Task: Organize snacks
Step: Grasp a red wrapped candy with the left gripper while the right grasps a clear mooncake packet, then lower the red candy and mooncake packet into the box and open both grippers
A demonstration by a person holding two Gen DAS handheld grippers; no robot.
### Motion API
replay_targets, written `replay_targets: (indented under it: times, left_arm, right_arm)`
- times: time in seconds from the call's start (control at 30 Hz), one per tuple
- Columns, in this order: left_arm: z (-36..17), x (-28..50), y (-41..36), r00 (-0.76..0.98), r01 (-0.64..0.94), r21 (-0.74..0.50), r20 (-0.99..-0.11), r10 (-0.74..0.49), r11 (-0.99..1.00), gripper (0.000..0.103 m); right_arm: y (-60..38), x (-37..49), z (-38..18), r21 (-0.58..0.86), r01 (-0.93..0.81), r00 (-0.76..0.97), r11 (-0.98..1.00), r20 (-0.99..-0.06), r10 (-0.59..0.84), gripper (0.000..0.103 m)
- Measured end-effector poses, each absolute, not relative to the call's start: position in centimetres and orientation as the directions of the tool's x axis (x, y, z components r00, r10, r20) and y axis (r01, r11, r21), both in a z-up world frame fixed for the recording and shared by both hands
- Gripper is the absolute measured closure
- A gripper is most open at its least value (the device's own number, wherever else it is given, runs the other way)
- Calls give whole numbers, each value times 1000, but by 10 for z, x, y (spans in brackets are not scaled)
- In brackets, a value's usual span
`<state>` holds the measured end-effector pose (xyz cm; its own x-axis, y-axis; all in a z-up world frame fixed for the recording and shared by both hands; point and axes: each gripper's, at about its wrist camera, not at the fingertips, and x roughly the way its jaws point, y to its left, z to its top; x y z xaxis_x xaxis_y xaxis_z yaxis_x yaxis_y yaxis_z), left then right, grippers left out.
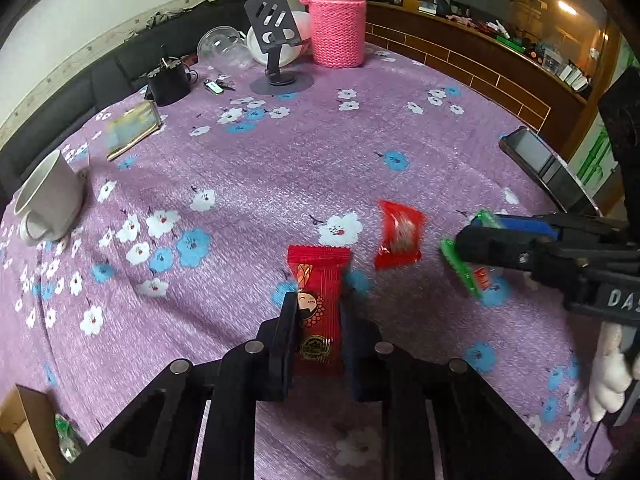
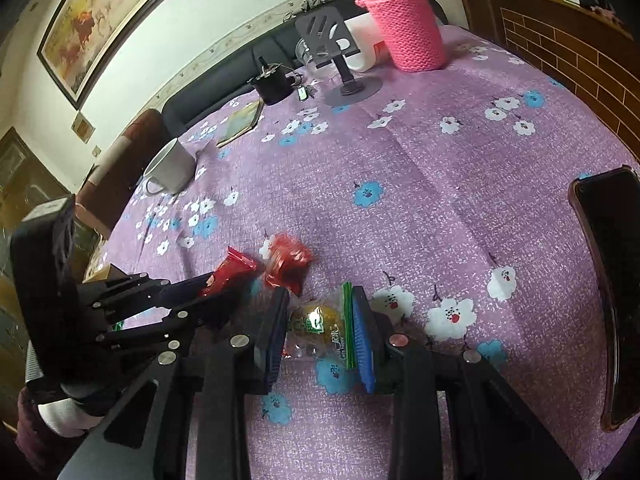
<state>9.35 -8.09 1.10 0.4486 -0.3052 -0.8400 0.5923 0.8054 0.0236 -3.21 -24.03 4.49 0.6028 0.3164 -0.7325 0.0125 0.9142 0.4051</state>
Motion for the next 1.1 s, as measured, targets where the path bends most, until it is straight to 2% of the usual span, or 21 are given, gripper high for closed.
replay_targets:
  times: [0.13,0.37,0.63,0.8,0.93,1.1]
  left_arm:
    - [13,79,-75,462,572,16,-832,-307,820,83]
    - [35,45,-47,490,520,-76,-789,-371,851,84]
    - [65,-14,31,576,374,-215,-709,-408,902,83]
    - [76,-53,98,648,236,-281,-667,-366,930,83]
    - [78,-82,154,699,114,-334,-642,-314,936,83]
    - [72,-105,204,728,-17,-337,-650,-219,941,83]
  right_arm:
    - [-233,-35,49,395,-30,613,918,-718,329,74]
    - [-228,-43,58,439,-96,640,893,-660,393,74]
    - [-224,-45,56,482,-120,635,868,-635,440,74]
    - [-209,-50,56,521,-161,607,838,-617,500,74]
    - [-175,-61,66,484,-220,589,847,-626,511,74]
    - [-112,-82,77,479,-323,522,817,-630,575,74]
